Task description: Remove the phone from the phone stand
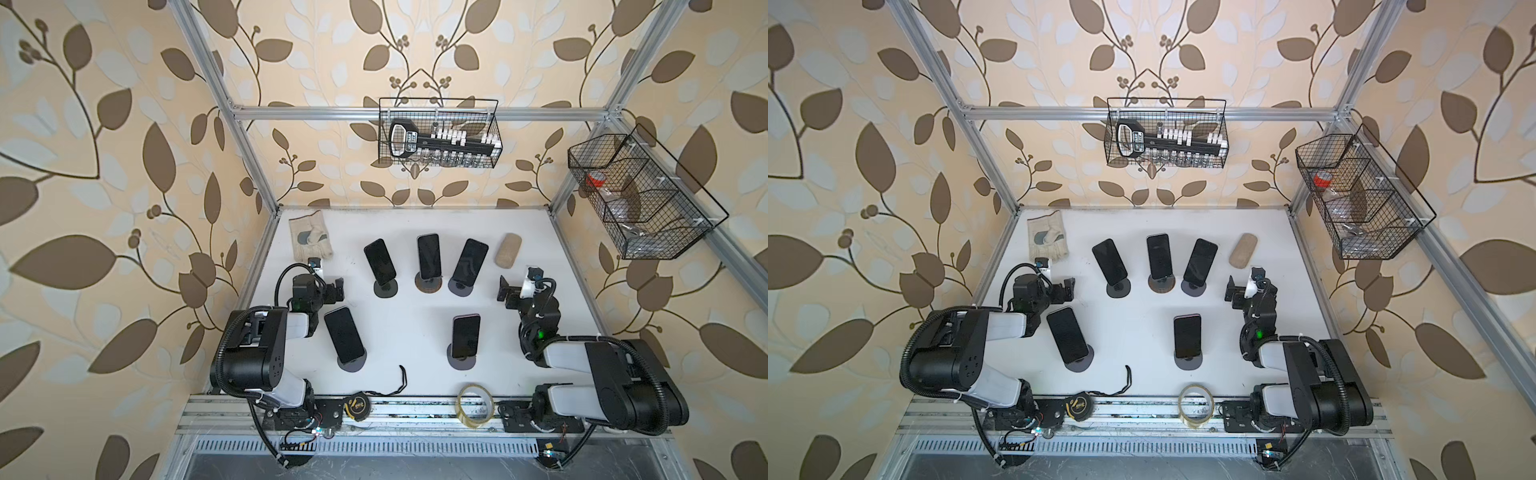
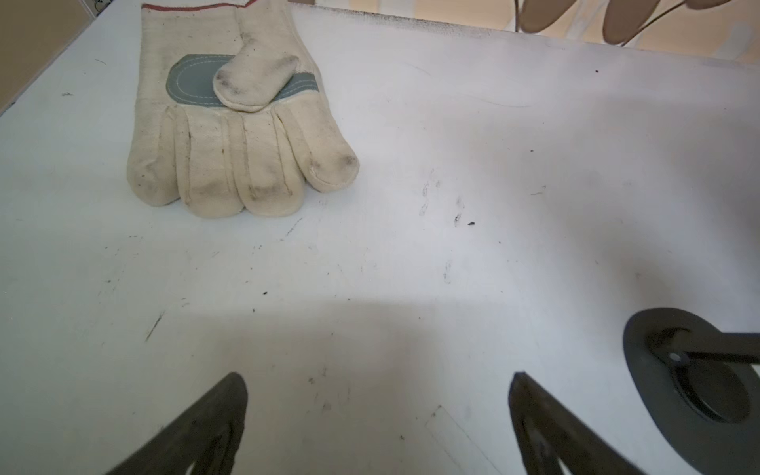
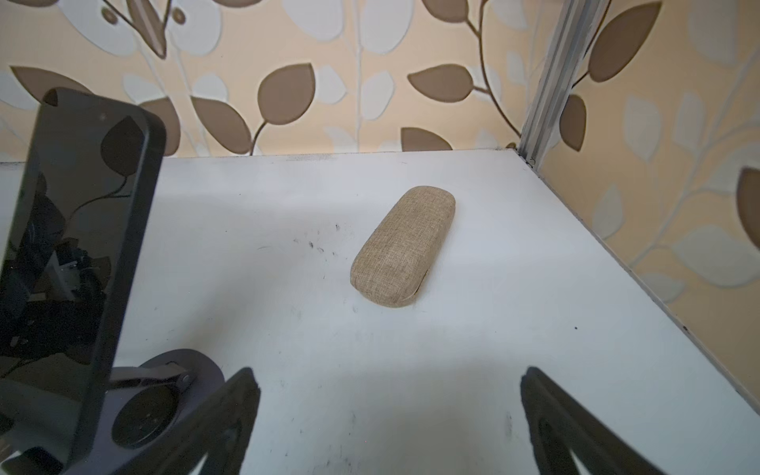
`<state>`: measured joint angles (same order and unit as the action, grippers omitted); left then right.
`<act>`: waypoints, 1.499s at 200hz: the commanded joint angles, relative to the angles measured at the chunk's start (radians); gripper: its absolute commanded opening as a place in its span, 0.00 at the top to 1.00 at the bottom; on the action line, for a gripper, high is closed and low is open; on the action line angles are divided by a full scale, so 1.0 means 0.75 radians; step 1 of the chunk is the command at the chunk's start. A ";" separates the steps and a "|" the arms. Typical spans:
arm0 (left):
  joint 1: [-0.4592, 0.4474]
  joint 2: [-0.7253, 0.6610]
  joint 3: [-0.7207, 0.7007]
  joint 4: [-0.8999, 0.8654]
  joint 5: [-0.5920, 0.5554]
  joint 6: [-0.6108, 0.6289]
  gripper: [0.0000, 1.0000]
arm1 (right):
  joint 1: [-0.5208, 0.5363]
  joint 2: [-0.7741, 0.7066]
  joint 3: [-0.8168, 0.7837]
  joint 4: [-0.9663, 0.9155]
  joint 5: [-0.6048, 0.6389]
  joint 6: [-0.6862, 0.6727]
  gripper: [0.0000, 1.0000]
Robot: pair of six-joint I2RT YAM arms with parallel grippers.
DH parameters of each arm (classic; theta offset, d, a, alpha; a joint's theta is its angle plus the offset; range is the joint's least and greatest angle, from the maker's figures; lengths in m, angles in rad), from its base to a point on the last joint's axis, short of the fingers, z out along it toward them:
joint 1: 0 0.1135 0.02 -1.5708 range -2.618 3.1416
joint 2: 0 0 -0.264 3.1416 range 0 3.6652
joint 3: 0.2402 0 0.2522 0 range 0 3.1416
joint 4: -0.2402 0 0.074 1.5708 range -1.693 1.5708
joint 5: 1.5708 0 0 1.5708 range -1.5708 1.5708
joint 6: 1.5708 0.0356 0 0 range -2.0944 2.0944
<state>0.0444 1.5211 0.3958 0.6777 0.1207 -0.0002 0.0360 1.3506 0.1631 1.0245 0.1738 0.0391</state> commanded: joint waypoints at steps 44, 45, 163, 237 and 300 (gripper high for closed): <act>-0.011 -0.024 0.016 0.037 -0.017 0.000 0.01 | -0.007 -0.005 0.018 0.004 -0.035 -0.033 0.00; -0.012 -0.025 0.016 0.037 -0.017 -0.001 0.01 | -0.007 -0.006 0.018 0.004 -0.035 -0.033 0.00; -0.011 -0.030 0.012 0.039 -0.016 0.000 0.01 | -0.005 -0.005 0.014 0.013 -0.030 -0.032 0.00; -0.011 -0.063 0.027 0.003 -0.059 -0.013 0.01 | -0.071 -0.200 0.000 -0.108 -0.072 0.025 0.00; -0.016 -0.360 0.270 -0.590 -0.100 -0.040 0.01 | -0.122 -0.885 0.155 -0.789 -0.036 0.198 0.00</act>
<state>0.0444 1.3376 0.5400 0.3958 0.0669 -0.0078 -0.0555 0.7776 0.1902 0.6987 0.1226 0.1081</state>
